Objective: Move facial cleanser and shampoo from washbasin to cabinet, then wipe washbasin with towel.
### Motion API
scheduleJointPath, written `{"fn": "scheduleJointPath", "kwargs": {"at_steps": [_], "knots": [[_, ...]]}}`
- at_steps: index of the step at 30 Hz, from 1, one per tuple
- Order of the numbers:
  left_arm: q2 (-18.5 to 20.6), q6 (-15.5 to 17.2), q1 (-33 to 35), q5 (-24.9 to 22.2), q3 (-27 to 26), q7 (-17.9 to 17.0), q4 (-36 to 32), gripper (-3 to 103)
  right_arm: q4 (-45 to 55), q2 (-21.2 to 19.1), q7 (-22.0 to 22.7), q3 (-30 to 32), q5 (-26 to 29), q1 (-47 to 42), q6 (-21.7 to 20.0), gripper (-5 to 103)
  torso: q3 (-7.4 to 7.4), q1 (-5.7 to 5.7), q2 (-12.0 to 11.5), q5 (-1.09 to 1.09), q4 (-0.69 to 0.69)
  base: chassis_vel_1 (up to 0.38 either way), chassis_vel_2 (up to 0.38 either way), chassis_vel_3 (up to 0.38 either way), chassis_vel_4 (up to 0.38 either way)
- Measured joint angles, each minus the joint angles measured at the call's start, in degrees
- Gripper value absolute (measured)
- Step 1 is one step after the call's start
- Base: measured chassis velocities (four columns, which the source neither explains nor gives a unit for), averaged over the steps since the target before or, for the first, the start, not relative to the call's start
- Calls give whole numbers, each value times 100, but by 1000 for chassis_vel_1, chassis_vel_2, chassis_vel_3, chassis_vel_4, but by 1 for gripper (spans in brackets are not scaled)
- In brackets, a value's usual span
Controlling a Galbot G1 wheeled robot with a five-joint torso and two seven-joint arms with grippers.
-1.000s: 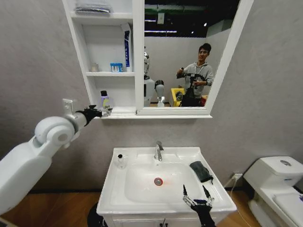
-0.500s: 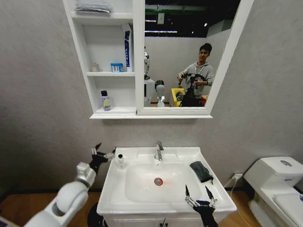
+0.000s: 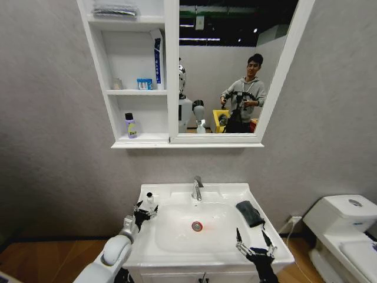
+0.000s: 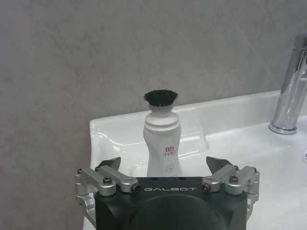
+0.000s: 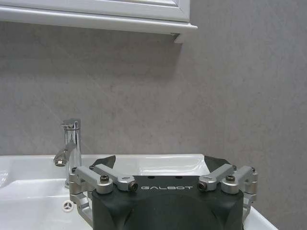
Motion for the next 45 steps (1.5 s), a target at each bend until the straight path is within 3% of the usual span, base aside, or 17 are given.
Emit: {"fn": "scheduleJointPath", "kwargs": {"at_steps": [5,8,10,20,22,24,29,32,33,35,36,37,38,39,42,43,45], "knots": [[-203,-102,-251,91,-37,79,436,97,-43,3,2,-24,-16,15,-8,100,0,0,0,0,0,0,0,0,0],[-280,-165,-400,127,-72,100,663,84,-99,9,2,-44,-46,16,-9,100,0,0,0,-1,-1,0,0,0,0],[-281,-185,-417,127,-84,129,692,84,-125,13,2,-43,-46,21,-8,100,0,0,0,0,-1,0,0,0,0],[-187,-141,-303,-17,-133,211,478,41,-207,13,5,-56,-26,179,-28,100,0,0,0,-2,0,0,0,0,0],[-165,-128,-272,-49,-141,206,412,41,-208,18,7,-69,-26,195,-39,100,0,0,0,-1,0,0,0,0,0],[-76,-104,-155,-149,-164,170,154,32,-213,31,10,-88,-39,204,-48,100,0,0,0,-1,0,0,0,0,0],[213,69,119,-288,-291,-82,-740,30,-225,50,11,-118,-66,181,-48,100,0,-1,0,-2,1,0,0,0,0],[868,383,222,-752,-474,-388,-2011,30,-224,59,14,-166,-151,172,-48,100,-1,-1,0,-2,0,0,0,0,0],[868,383,222,-752,-474,-388,-2011,30,-224,59,14,-166,-151,172,-48,100,-1,-1,0,-2,0,0,0,0,0],[1650,799,100,-1500,-655,-765,-2781,30,-175,62,3,-201,-289,90,-29,100,0,-1,0,-3,1,0,0,0,0],[1650,799,100,-1500,-655,-765,-2781,30,-175,62,3,-201,-289,90,-29,100,0,-1,0,-3,1,0,0,0,0],[1990,1034,-39,-1935,-754,-981,-3085,30,-167,68,-3,-222,-332,58,-9,100,-1,-1,0,-1,1,0,0,0,0],[2425,1476,-361,-2740,-862,-1322,-3492,30,-170,81,-10,-256,-375,24,12,100,-1,-2,1,0,1,0,0,0,0],[2425,1476,-361,-2740,-862,-1322,-3492,30,-170,81,-10,-256,-375,24,12,100,-1,-2,1,0,1,0,0,0,0],[3255,2397,-1769,-4946,-740,-1738,-3966,30,-215,123,-13,-321,-469,-12,67,100,-1,-1,1,1,0,0,0,0,0],[3255,2397,-1769,-4946,-740,-1738,-3966,30,-215,123,-13,-321,-469,-12,67,100,-1,-1,1,1,0,0,0,0,0],[3542,2864,-3088,-6368,-403,-2027,-3922,30,-215,119,-18,-349,-516,-117,116,100,0,-1,1,-1,0,0,0,0,0]]}}
